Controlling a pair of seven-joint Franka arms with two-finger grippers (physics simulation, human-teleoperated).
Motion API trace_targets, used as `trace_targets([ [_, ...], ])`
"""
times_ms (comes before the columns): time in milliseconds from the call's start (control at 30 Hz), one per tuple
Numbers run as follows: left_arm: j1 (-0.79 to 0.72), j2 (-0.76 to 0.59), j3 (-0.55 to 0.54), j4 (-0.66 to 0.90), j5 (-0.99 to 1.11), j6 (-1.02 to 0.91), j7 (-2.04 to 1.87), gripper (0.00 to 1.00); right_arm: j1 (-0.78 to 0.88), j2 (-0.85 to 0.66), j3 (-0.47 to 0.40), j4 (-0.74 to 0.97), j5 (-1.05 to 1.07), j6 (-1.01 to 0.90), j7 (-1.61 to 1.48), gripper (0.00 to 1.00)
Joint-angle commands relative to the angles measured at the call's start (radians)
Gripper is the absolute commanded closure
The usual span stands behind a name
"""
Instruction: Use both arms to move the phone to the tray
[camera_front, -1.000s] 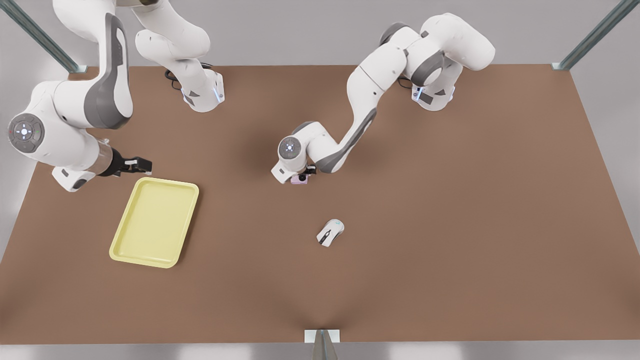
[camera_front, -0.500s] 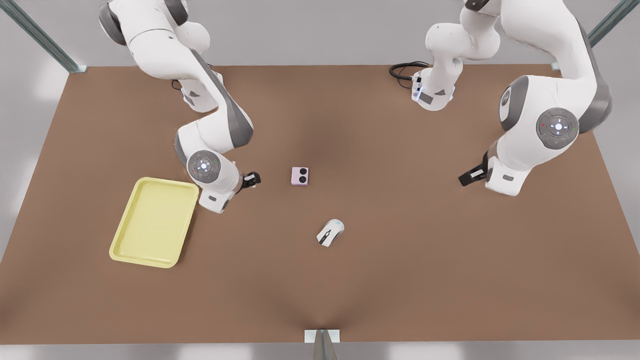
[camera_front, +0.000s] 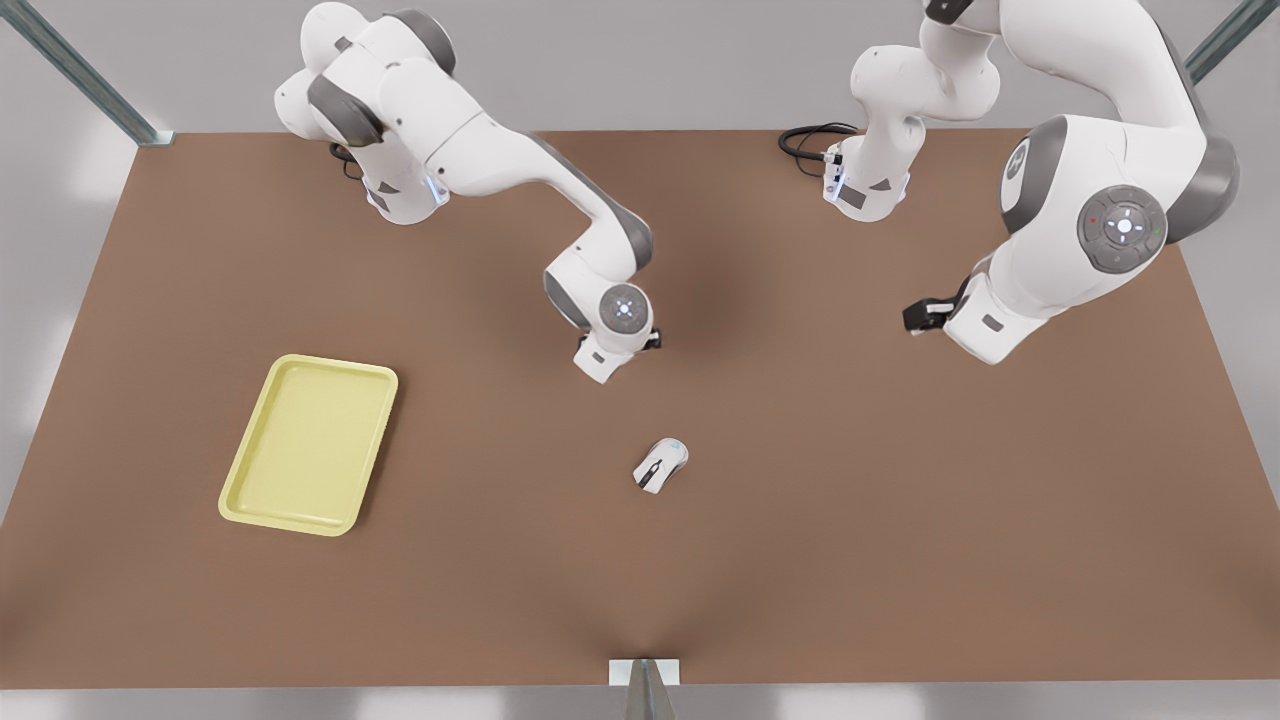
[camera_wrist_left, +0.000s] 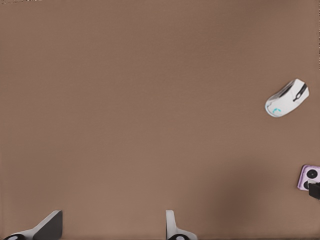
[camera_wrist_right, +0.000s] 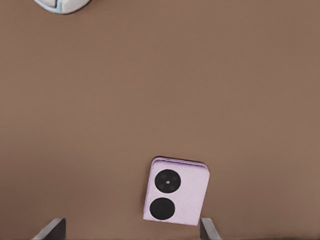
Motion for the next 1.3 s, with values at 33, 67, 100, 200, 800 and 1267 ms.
trace_targets([
  [33, 0.000, -0.001, -0.001, 0.000, -0.001, -0.008, 0.234, 0.00, -0.029, -0.006, 0.015, -0.057, 0.001, 0.165, 0.456, 0.00],
  [67, 0.000, -0.001, -0.001, 0.000, -0.001, -0.008, 0.234, 0.00, -0.032, -0.006, 0.018, -0.067, 0.002, 0.170, 0.409, 0.00],
  [100, 0.000, -0.001, -0.001, 0.000, -0.001, -0.008, 0.234, 0.00, -0.035, -0.014, 0.018, -0.100, 0.001, 0.210, 0.370, 0.00],
  [200, 0.000, 0.001, -0.001, 0.000, -0.006, -0.005, 0.234, 0.00, -0.131, -0.055, 0.095, -0.238, 0.002, 0.389, 0.341, 0.00],
  [800, 0.000, 0.023, 0.000, 0.000, -0.012, 0.010, 0.237, 0.00, -0.162, -0.054, 0.128, -0.383, -0.085, 0.498, 0.142, 0.00],
  [1267, 0.000, 0.030, 0.002, 0.000, -0.010, 0.010, 0.237, 0.00, -0.161, -0.015, 0.128, -0.379, -0.157, 0.480, 0.112, 0.04],
])
